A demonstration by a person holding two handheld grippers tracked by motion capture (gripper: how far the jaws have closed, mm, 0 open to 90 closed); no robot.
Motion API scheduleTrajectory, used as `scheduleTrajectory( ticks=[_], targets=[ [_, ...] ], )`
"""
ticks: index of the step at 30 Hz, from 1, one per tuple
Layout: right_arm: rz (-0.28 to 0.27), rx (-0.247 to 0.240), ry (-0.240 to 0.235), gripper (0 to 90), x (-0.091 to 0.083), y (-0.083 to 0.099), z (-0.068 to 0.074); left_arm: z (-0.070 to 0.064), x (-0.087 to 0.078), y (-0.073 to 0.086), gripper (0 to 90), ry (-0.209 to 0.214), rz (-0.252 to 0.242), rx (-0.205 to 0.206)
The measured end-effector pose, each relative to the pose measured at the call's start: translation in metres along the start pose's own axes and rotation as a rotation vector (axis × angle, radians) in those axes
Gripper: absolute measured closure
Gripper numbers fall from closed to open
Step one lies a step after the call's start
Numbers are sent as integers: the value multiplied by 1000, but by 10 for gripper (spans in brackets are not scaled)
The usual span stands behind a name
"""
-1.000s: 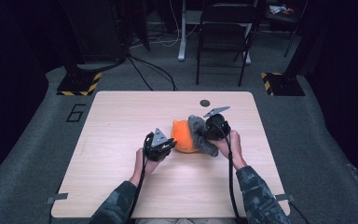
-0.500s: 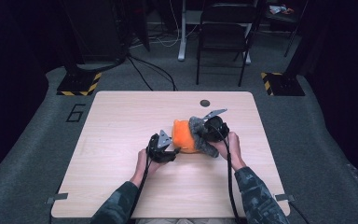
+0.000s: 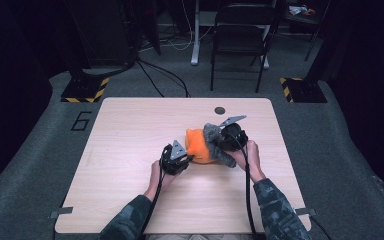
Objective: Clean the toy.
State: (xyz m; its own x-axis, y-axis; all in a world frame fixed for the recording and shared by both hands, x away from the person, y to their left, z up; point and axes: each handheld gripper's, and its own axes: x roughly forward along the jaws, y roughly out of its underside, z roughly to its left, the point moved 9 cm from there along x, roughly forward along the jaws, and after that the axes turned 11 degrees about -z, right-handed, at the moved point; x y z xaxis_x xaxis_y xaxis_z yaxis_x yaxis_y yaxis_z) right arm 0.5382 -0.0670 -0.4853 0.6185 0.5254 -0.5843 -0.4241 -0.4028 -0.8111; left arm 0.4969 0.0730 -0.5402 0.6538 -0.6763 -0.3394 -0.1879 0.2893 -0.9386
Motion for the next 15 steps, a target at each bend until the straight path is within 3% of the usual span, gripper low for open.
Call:
scheduleTrajectory(
  ticks=[4, 8, 12, 15],
  targets=[
    [-39, 6, -15, 701, -9, -11, 2, 0, -5, -7, 765, 30, -17, -73],
    [-75, -17, -46, 701, -19, -24, 12, -1, -10, -15, 769, 58, -31, -123],
    [-96, -20, -93, 700, -22, -31, 33, -6, -13, -20, 769, 75, -35, -129],
    [-98, -52, -121, 698, -18, -33, 47, -13, -13, -22, 768, 89, -36, -122]
  ],
)
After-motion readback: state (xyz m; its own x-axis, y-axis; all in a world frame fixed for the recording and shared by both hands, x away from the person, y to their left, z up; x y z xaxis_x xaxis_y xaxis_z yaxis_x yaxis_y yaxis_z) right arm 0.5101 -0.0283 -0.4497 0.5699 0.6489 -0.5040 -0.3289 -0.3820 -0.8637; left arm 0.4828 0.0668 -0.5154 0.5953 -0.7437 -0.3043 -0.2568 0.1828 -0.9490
